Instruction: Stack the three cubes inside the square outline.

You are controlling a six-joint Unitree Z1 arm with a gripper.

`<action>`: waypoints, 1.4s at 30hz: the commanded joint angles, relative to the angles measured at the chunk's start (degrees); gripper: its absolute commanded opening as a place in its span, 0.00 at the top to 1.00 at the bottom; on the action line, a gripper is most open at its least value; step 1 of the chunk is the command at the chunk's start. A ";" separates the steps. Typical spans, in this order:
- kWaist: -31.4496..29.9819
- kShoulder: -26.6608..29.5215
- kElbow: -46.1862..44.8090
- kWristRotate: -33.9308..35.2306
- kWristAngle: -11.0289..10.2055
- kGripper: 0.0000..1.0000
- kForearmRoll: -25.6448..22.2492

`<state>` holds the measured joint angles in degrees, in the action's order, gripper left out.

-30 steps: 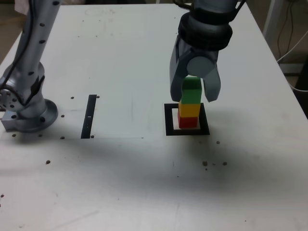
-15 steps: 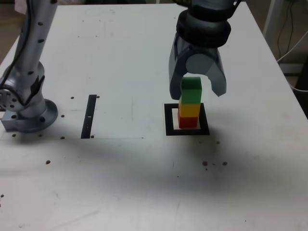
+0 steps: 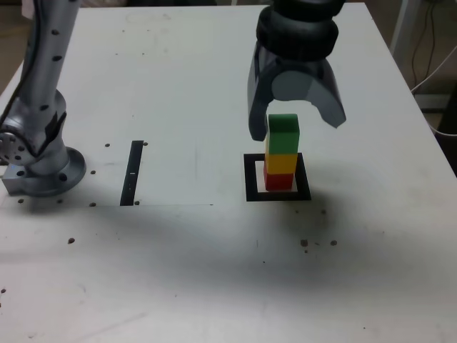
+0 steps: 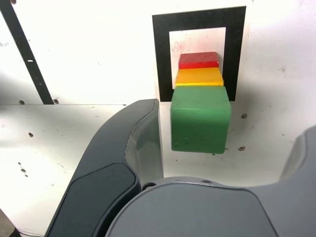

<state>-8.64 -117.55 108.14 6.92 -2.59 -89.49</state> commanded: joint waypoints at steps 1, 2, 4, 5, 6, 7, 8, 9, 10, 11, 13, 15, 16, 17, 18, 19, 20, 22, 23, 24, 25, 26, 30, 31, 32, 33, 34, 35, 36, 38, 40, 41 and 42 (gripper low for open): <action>0.04 1.94 -1.00 0.08 -0.40 0.01 -0.35; -0.04 2.58 -1.41 0.07 -0.51 0.01 -0.34; -0.25 4.23 -2.49 0.03 -0.76 0.01 -0.34; -0.35 5.27 -3.30 -0.05 -0.95 0.01 -0.34; -0.45 6.49 -4.38 -0.21 -1.21 0.01 -0.33; -0.54 8.36 -6.33 -0.47 -1.66 0.01 -0.31; -0.55 9.95 -8.21 -0.69 -2.07 0.01 -0.24; -0.53 11.70 -10.40 -0.95 -2.51 0.01 -0.04; -0.50 13.53 -12.84 -1.24 -2.93 0.01 0.30; -0.46 15.35 -15.43 -1.49 -3.30 0.01 0.75; -0.41 18.76 -20.54 -1.84 -3.77 0.01 1.80; -0.38 21.70 -25.16 -2.09 -3.93 0.01 2.95; -0.37 22.98 -27.31 -2.16 -3.92 0.01 3.47; -0.37 24.20 -29.36 -2.20 -3.88 0.01 3.98; -0.37 25.42 -31.32 -2.24 -3.85 0.01 4.55; -0.37 26.66 -33.24 -2.26 -3.85 0.01 5.23; -0.37 27.90 -35.12 -2.27 -3.85 0.01 6.00; -0.37 30.14 -38.60 -2.27 -3.85 0.01 7.61; -0.38 30.99 -40.12 -2.27 -3.89 0.01 8.36; -0.37 31.59 -41.51 -2.27 -3.96 0.01 9.01; -0.35 31.94 -42.77 -2.27 -4.04 0.01 9.57; -0.33 32.09 -43.95 -2.26 -4.15 0.01 10.13; -0.11 31.41 -49.06 -1.96 -4.83 0.01 13.84; -0.01 31.19 -50.32 -1.87 -4.97 0.01 15.13; 0.08 30.98 -51.55 -1.77 -5.08 0.01 16.48; 0.21 30.75 -52.69 -1.70 -5.16 0.01 17.75; 0.37 30.52 -53.76 -1.66 -5.20 0.01 18.93; 0.54 30.28 -54.72 -1.65 -5.18 0.01 19.98; 0.66 30.04 -55.55 -1.62 -5.12 0.01 20.88; 0.85 29.48 -56.71 -1.43 -4.91 0.01 22.02; 0.97 28.86 -57.41 -1.11 -4.46 0.01 22.46; 0.99 28.60 -57.66 -0.91 -4.14 0.01 22.46; 0.99 28.37 -57.87 -0.69 -3.76 0.01 22.33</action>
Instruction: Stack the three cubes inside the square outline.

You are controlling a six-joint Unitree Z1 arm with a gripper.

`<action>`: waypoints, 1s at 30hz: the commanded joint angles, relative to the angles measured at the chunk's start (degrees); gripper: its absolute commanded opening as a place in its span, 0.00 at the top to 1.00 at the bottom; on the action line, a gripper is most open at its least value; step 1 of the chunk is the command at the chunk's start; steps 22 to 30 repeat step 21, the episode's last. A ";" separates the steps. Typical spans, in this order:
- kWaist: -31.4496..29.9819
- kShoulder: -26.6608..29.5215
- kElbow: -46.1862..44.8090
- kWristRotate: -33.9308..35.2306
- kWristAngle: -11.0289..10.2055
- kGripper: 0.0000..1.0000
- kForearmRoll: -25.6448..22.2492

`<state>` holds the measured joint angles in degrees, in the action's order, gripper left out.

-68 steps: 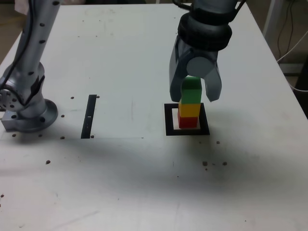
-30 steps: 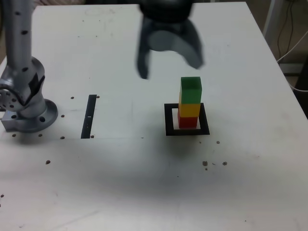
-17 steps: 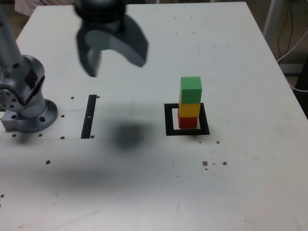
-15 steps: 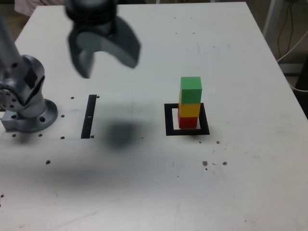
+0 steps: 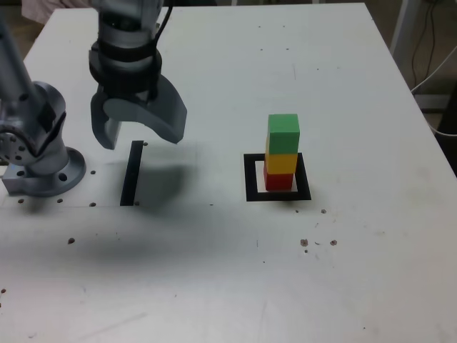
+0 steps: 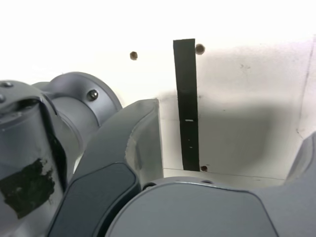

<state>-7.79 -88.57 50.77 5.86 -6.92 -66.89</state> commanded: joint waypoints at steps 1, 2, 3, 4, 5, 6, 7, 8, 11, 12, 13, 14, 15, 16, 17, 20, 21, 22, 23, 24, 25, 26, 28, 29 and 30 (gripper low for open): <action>0.15 -0.79 -0.72 0.56 1.00 0.01 -0.48; 0.15 -0.91 -1.00 0.71 1.40 0.01 -0.63; 0.15 -0.98 -1.28 0.82 1.70 0.00 -0.74; 0.15 -1.02 -1.56 0.90 1.93 0.00 -0.83; 0.15 -1.09 -1.94 0.97 2.12 0.00 -0.85; 0.15 -1.16 -2.18 0.99 2.20 0.00 -0.80; 0.15 -1.25 -2.39 1.00 2.24 0.00 -0.70; 0.15 -1.34 -2.55 1.01 2.26 0.00 -0.64; 0.15 -1.70 -2.89 1.09 2.50 0.00 -0.54; 0.15 -1.87 -2.97 1.12 2.57 0.00 -0.51; 0.15 -2.07 -3.01 1.14 2.60 0.00 -0.48; 0.15 -2.27 -3.04 1.16 2.57 0.00 -0.46; 0.15 -2.46 -3.04 1.17 2.53 0.00 -0.44; 0.15 -2.65 -3.04 1.17 2.49 0.00 -0.43; 0.15 -2.82 -3.01 1.17 2.45 0.00 -0.43; 0.15 -3.25 -2.86 1.17 2.44 0.01 -0.43; 0.15 -3.44 -2.77 1.17 2.49 0.01 -0.44; 0.15 -3.44 -2.77 1.17 2.49 0.01 -0.44; 0.15 -3.44 -2.77 1.17 2.49 0.01 -0.44; 0.15 -3.44 -2.77 1.17 2.49 0.01 -0.44; 0.15 -3.44 -2.77 1.17 2.49 0.01 -0.44; 0.15 -3.44 -2.77 1.17 2.49 0.01 -0.44; 0.15 -3.44 -2.77 1.17 2.49 0.01 -0.44; 0.15 -3.44 -2.77 1.17 2.49 0.01 -0.44; 0.15 -3.44 -2.77 1.17 2.49 0.01 -0.44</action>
